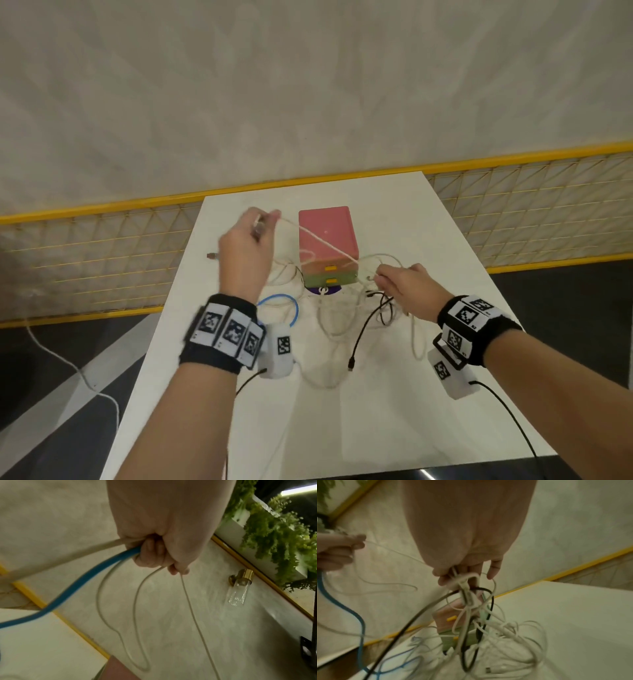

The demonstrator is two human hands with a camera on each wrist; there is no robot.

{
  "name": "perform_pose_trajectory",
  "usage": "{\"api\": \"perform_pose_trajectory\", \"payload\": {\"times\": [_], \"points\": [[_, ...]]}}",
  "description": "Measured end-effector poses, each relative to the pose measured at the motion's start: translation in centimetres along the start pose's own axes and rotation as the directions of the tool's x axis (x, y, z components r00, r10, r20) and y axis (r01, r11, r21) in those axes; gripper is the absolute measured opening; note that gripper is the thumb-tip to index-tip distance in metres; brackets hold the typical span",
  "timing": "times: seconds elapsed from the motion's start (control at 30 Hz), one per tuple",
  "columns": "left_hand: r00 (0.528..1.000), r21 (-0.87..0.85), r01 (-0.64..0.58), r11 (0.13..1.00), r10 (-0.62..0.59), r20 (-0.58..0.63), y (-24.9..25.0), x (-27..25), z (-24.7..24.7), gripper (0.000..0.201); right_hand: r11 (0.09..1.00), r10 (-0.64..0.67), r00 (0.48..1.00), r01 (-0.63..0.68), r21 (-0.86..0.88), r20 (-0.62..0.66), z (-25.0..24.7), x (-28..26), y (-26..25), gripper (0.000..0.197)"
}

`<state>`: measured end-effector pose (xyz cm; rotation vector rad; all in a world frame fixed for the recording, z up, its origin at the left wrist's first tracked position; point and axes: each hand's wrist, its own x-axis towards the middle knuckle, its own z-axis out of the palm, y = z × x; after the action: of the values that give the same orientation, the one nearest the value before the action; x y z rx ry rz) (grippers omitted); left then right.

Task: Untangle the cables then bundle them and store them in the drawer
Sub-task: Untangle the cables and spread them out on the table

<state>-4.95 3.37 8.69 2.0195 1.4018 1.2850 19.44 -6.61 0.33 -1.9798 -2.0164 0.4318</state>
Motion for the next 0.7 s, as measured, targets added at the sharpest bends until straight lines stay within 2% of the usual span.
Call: {"api": "perform_pose_trajectory", "payload": {"times": [0.1,0.17,0.2,0.23,0.3,0.33,0.43,0.5,0.57,0.6,0.63,0.7], "points": [[1.0,0.139,0.002,0.99,-0.003,0.01,-0.7,0.8,-1.0,0.019,0.999,0.024,0.999,-0.023,0.042,-0.028,-0.3,-0.3,0.6,0.024],[0.996,0.216,-0.035,0.976,0.016,0.091,-0.1,0.0,-0.4,0.034,0.997,-0.011,0.997,0.016,0.07,-0.078,-1.0,-0.1,-0.1,0.025],[0.983,0.224,-0.078,0.971,0.038,0.181,0.4,-0.7,0.2,0.044,0.995,-0.037,0.993,0.047,0.084,-0.108,-1.3,0.0,-0.6,0.024],[0.955,0.187,-0.114,0.976,0.055,0.293,1.0,-1.5,1.0,0.05,0.992,-0.068,0.988,0.082,0.1,-0.135,-1.7,0.2,-1.1,0.022],[0.858,0.069,-0.137,0.988,0.084,0.508,2.0,-3.1,2.6,0.054,0.981,-0.148,0.971,0.168,0.099,-0.186,-2.4,0.6,-2.2,0.019],[0.823,0.021,-0.144,0.989,0.108,0.558,2.0,-3.6,3.3,0.052,0.974,-0.194,0.959,0.214,0.077,-0.208,-2.6,0.7,-2.7,0.018],[0.829,-0.018,-0.134,0.991,0.122,0.546,1.6,-3.4,3.8,0.037,0.956,-0.264,0.934,0.285,0.061,-0.24,-2.8,0.9,-3.2,0.021],[0.795,-0.025,-0.179,0.984,0.16,0.585,1.5,-2.9,3.4,0.035,0.95,-0.271,0.935,0.297,0.09,-0.23,-2.6,0.9,-3.0,0.026],[0.755,-0.026,-0.218,0.976,0.185,0.629,1.6,-2.7,2.9,0.025,0.944,-0.283,0.935,0.31,0.11,-0.213,-2.4,1.0,-3.2,0.025],[0.756,-0.012,-0.231,0.973,0.187,0.627,1.6,-2.7,2.7,0.018,0.943,-0.282,0.937,0.31,0.121,-0.205,-2.4,1.1,-3.2,0.023],[0.778,0.012,-0.242,0.97,0.187,0.599,1.3,-2.4,2.5,0.012,0.943,-0.268,0.943,0.298,0.147,-0.196,-2.3,1.2,-3.3,0.022],[0.853,0.082,-0.255,0.964,0.184,0.488,0.5,-1.8,1.9,0.006,0.941,-0.202,0.965,0.238,0.24,-0.165,-2.5,1.2,-3.4,0.022]]}}
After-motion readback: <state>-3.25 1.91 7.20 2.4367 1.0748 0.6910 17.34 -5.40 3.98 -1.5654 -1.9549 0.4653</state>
